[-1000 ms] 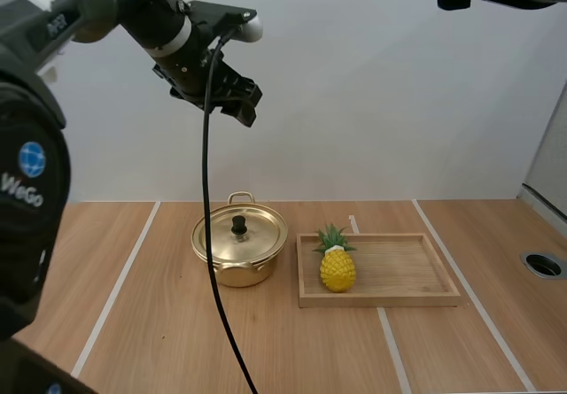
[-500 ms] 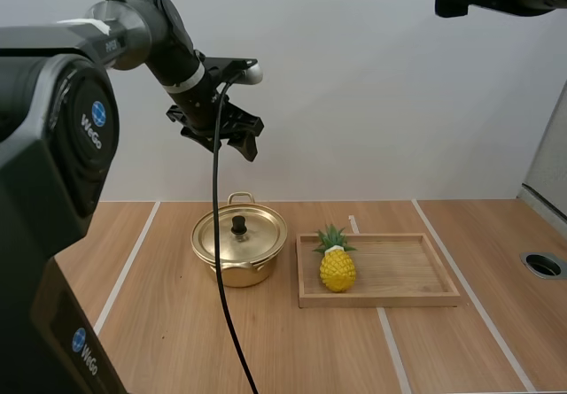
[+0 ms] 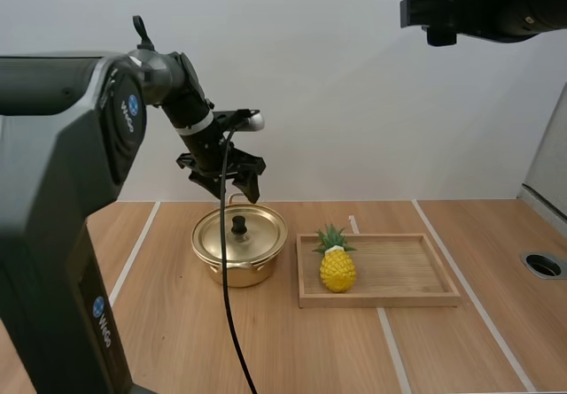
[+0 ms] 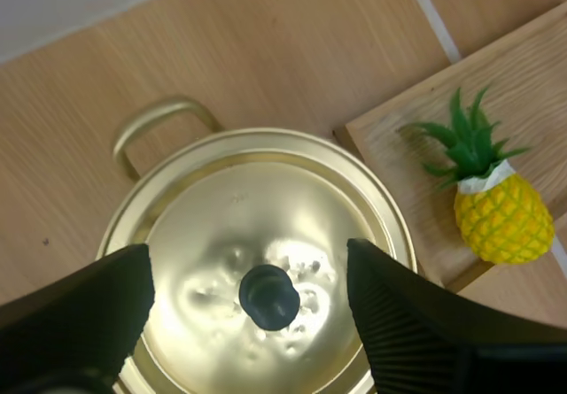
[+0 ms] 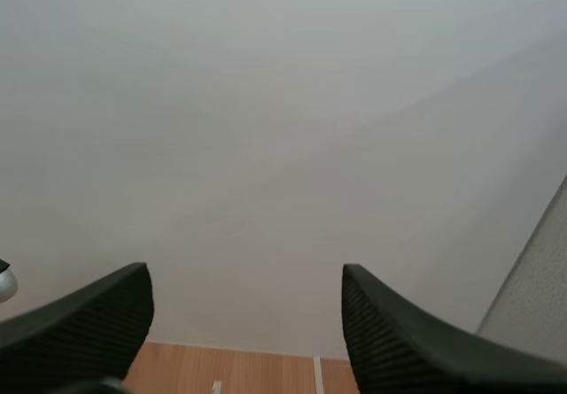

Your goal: Open the pot, put the pineapple inside, and close it

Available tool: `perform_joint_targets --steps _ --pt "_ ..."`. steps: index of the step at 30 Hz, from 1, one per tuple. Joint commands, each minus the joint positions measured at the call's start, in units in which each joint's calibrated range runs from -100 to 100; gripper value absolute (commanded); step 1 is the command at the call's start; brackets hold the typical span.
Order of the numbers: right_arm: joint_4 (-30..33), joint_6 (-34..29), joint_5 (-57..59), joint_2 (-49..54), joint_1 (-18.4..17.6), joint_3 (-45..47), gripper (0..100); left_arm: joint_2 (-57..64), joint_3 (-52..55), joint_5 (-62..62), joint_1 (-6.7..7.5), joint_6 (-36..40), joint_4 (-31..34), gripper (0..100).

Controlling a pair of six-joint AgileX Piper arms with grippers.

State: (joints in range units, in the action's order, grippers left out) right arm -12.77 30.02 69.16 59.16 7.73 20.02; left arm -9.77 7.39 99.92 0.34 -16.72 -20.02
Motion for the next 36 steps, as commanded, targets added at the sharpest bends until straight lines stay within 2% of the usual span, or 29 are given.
perform_joint_targets --steps 1,19,27,36 --pt "0.4 0.4 1.5 -1.1 0.2 -0.6 100 -1.5 2.9 0.1 0.17 0.2 2.1 100" --pt "-1.1 0.4 1.5 -2.7 0.2 -0.6 100 -1.5 3.7 0.1 0.17 -0.9 3.2 100" --pt "-1.6 0.4 1.5 -2.7 0.2 -0.6 100 -2.0 4.8 0.1 0.17 -3.2 -0.8 100" --pt "-1.6 0.4 1.5 -2.7 0.2 -0.6 100 -2.1 6.9 0.1 0.17 -4.3 -0.6 100"
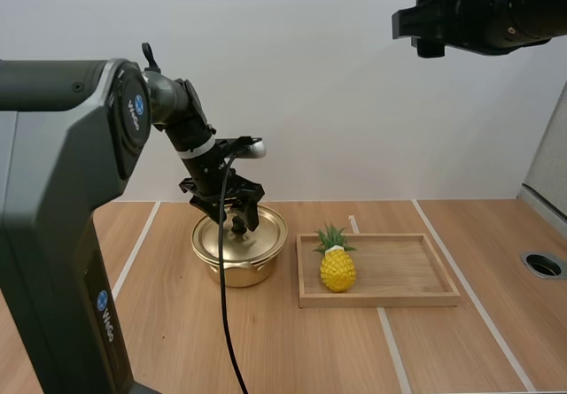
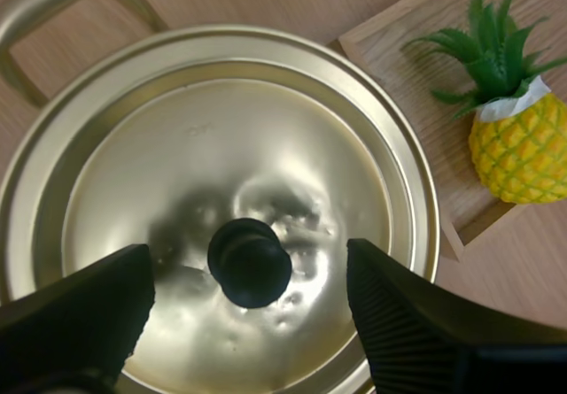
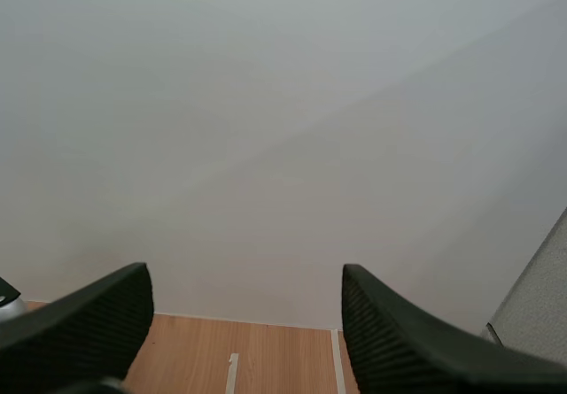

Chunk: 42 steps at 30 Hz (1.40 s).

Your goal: Open the pot, put the pineapple inside, and close it

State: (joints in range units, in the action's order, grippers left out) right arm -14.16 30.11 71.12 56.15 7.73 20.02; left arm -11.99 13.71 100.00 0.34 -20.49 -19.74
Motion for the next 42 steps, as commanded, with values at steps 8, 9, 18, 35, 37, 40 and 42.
perform_joint_targets --steps 8,9,18,35,37,40,42 --pt "-0.2 0.3 -0.4 0.3 0.2 -0.6 100 0.1 0.6 0.0 0.17 -0.5 -0.8 87" --pt "-0.2 0.3 -0.2 0.3 0.2 -0.6 100 0.1 0.6 0.0 0.17 -0.5 -0.8 66" --pt "-0.2 0.3 2.0 0.3 0.2 -0.6 100 0.1 0.6 0.0 0.17 -0.5 -0.8 0" --pt "-0.2 0.4 3.0 0.3 0.2 -0.6 100 4.1 -7.9 0.0 0.17 -0.5 -0.8 0" --pt "-0.2 0.4 3.5 0.3 0.2 -0.6 100 5.4 -11.1 0.0 0.17 -0.5 -1.0 0" --pt "0.0 0.4 3.7 0.3 0.2 -0.6 100 7.5 -17.0 0.0 0.17 -0.5 -1.3 0" --pt "0.0 0.4 3.9 0.3 0.2 -0.6 100 8.9 -21.5 0.0 0.17 -0.5 -1.8 0"
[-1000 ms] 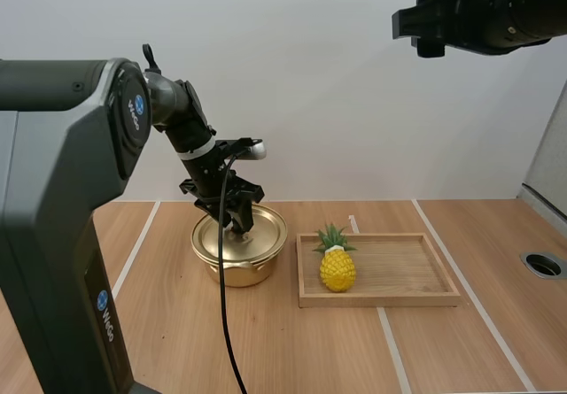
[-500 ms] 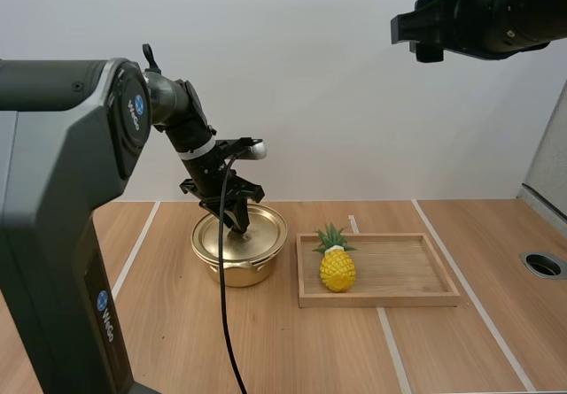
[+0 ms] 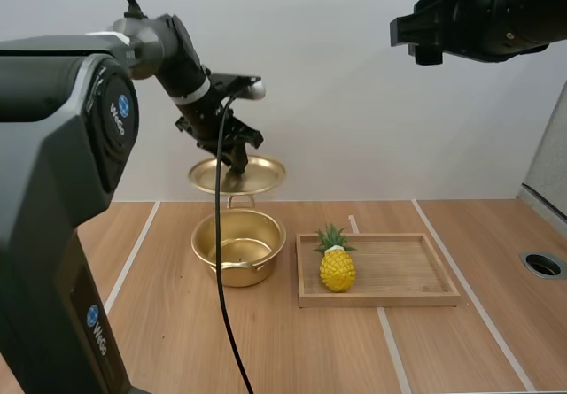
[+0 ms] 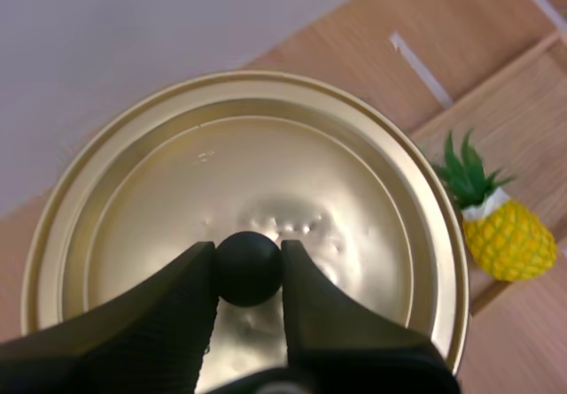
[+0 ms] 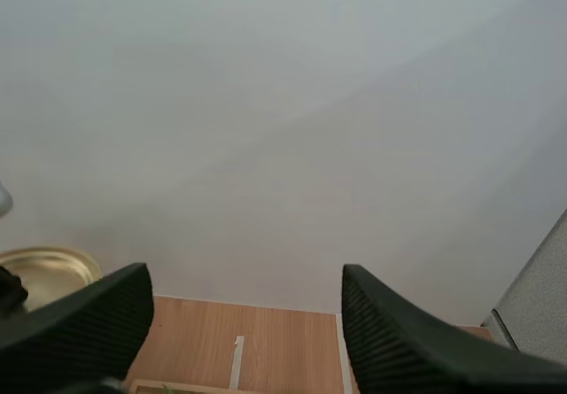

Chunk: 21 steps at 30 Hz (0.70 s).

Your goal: Open the pot, put the pineapple inside, and close it

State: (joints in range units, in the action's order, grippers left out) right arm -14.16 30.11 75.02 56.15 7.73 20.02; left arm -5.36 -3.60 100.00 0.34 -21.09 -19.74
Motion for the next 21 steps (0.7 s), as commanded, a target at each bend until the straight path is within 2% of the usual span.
perform_joint_targets --steps 1,21 --pt "0.0 0.4 0.2 0.3 0.2 -0.6 100 2.9 -6.5 0.0 0.17 0.1 -2.2 0" --pt "0.0 0.4 0.2 0.3 0.2 -0.6 100 13.6 -49.3 0.0 0.17 -1.4 -11.3 0"
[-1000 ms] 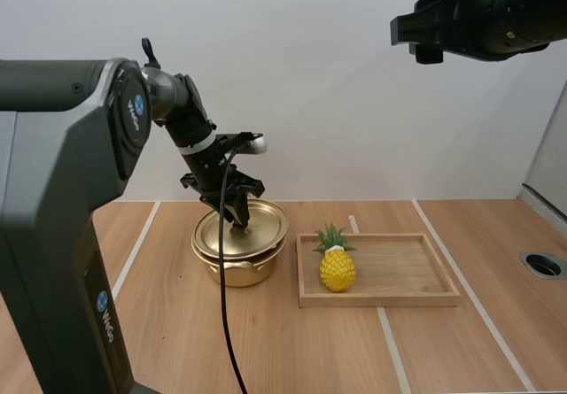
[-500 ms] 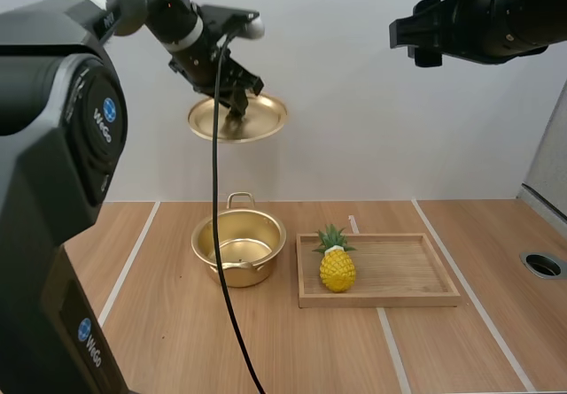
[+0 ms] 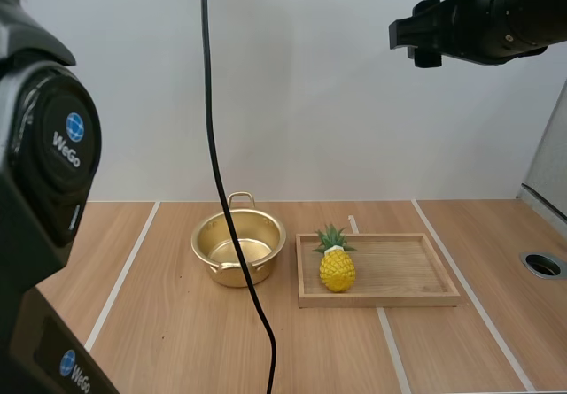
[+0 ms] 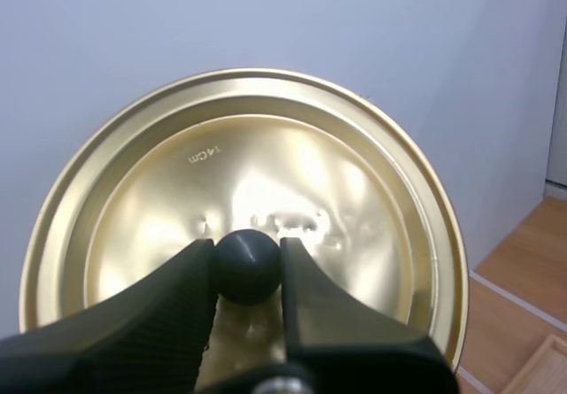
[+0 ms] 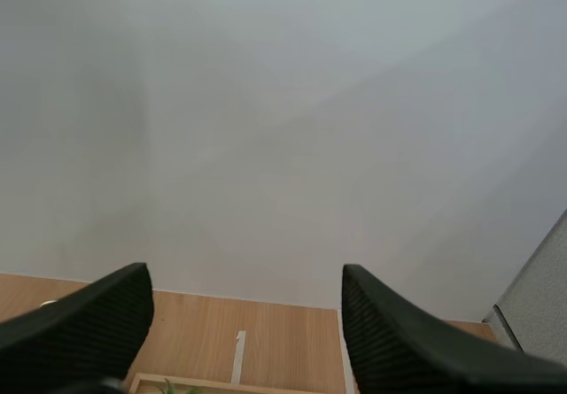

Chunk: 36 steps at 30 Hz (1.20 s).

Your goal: Open the pot, put the pineapple inside, and close it

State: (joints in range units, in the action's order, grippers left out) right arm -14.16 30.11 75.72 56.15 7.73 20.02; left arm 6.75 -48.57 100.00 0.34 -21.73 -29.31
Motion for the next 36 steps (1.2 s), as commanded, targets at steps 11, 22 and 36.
perform_joint_targets --steps 11,22,36 --pt "0.0 0.4 1.0 0.3 0.2 -0.6 100 5.9 -22.0 -30.4 0.17 -1.4 -1.7 0" --pt "-1.1 0.4 4.3 0.3 0.2 -0.6 100 8.1 -25.4 -56.2 0.17 -1.4 -1.4 0" --pt "-16.7 8.6 24.3 -18.6 0.2 -0.6 100 8.1 -25.4 -56.8 0.17 -3.8 -0.4 0"
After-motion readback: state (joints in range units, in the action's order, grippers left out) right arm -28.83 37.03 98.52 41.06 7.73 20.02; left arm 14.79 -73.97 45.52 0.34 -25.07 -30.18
